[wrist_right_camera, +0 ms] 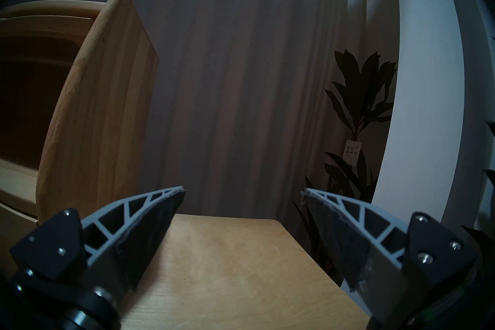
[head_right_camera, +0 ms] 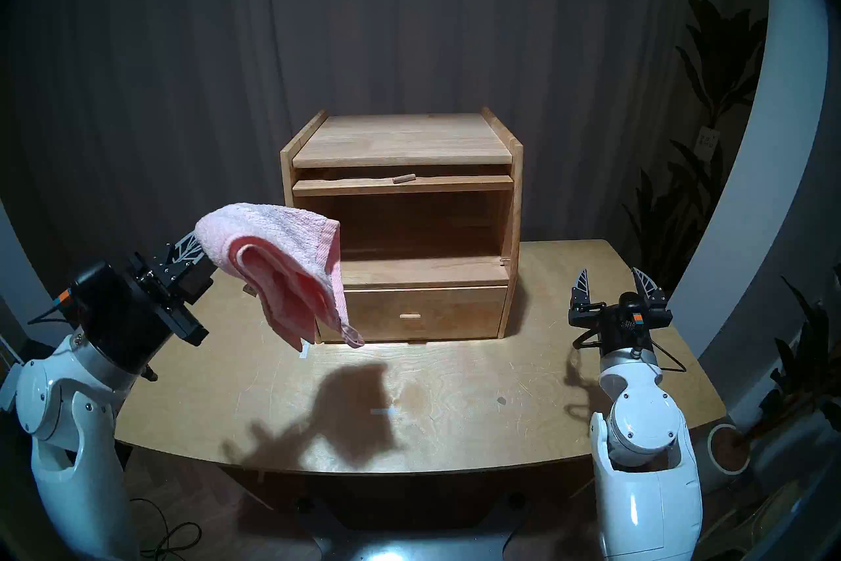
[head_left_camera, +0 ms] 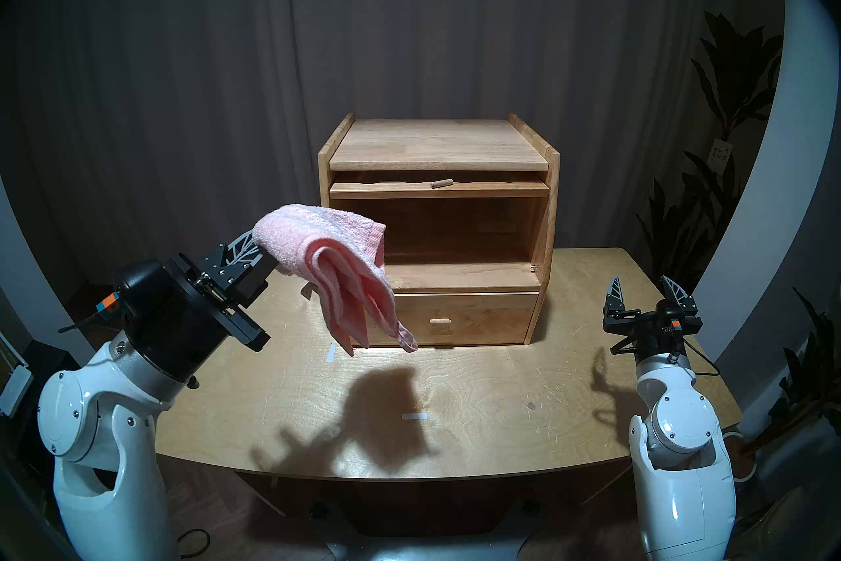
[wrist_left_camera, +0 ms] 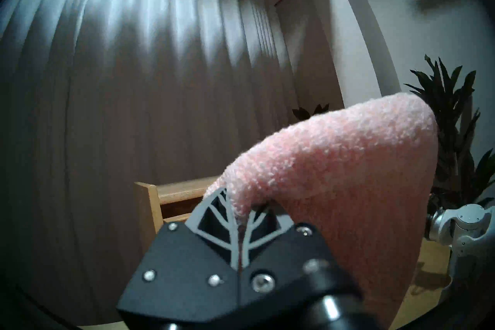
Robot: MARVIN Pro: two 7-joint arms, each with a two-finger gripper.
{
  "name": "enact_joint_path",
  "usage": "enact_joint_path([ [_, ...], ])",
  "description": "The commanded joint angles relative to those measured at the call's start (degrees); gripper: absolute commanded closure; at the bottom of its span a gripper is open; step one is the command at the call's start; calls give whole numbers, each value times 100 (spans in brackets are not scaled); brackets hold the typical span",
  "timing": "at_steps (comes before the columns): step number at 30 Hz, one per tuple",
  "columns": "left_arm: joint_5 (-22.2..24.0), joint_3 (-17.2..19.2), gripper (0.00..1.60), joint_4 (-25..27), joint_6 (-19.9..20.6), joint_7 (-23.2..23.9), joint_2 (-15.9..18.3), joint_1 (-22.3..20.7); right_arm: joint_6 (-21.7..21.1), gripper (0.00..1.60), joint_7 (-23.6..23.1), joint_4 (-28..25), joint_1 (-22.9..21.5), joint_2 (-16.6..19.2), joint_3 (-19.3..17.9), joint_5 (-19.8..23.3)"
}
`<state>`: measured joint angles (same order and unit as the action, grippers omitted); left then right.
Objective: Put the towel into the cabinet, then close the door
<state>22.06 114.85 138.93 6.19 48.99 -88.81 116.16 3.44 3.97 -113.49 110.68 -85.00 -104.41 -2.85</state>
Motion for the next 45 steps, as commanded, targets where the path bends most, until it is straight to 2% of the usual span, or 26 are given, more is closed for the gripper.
enact_joint_path([
  [1,-776,-675,160,107,-354,-322,-158,-1,38,0,0,-132,-25,3,9,1],
  [5,-1467,-1199,160,107,-419,-594,-181,-120,38,0,-1,-131,-26,3,9,1],
  [6,-1467,-1199,160,107,-419,-594,-181,-120,38,0,-1,-131,-26,3,9,1],
  [9,-1869,-1545,160,26,-445,-780,-240,-237,38,0,-1,-128,-27,3,9,1],
  [14,-2479,-2040,160,-151,-470,-1100,-300,-518,38,0,-1,-130,-27,3,9,1],
  [15,-2745,-2214,160,-272,-475,-1247,-305,-645,38,0,-1,-130,-27,3,9,1],
  [21,-3297,-2590,160,-673,-401,-1664,-194,-984,40,0,-1,-136,-24,2,9,1],
  [28,-4050,-3192,160,-1122,-339,-2504,-113,-1448,40,0,-2,-140,-22,1,9,1],
  [36,-4417,-3524,160,-1155,-153,-3128,-93,-1810,41,0,-2,-143,-21,1,9,1],
  [38,-4584,-3713,160,-1345,12,-3439,-76,-1997,42,0,-2,-153,-16,-1,10,1],
  [45,-4898,-4049,160,-1845,295,-4041,-71,-2331,43,0,-2,-168,-8,-3,10,2],
])
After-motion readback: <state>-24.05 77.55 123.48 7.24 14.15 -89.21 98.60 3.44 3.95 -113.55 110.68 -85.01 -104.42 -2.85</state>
